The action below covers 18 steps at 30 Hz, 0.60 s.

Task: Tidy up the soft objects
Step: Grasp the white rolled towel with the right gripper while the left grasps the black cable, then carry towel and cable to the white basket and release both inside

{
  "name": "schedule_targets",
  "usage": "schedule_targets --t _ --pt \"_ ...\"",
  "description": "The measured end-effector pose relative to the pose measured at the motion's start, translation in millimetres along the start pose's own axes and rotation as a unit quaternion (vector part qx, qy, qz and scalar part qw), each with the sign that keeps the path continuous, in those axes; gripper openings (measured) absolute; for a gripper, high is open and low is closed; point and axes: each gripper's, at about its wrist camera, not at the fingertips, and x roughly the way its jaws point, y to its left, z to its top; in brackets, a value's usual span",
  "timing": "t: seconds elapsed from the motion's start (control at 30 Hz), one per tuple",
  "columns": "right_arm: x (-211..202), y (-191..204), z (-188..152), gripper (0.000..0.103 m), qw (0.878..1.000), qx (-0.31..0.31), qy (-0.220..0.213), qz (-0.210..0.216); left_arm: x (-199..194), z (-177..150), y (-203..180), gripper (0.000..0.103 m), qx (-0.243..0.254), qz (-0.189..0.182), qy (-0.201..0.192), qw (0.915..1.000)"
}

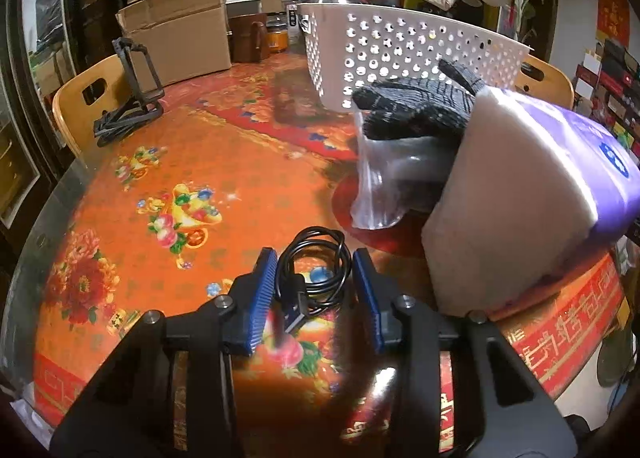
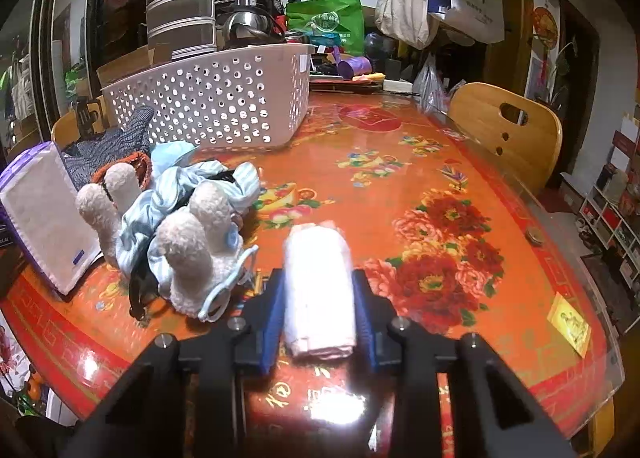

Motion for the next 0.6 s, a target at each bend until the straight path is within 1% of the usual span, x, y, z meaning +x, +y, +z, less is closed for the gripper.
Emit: schedule_targets --t 0.17,0.3,0.4,0.6 --pt "-5 -2 -5 0.031 1.000 0.010 -0.002 0.001 -8 -4 12 0.036 -0.013 0.009 -0.015 0.9998" --pt "-13 -5 -2 0.031 1.000 0.015 -0.014 -0.003 -13 -2 21 0.036 -0.028 0.015 -0.022 0.9993" --pt "-18 -5 3 0.031 1.000 0.015 -0.021 -0.002 -15 0 24 0.036 -0.031 0.019 -0.025 0.9990" --pt "-23 -5 26 0.031 0.999 0.014 -0.029 0.015 -22 15 24 0.036 -0.035 0.021 -0.038 0.9985"
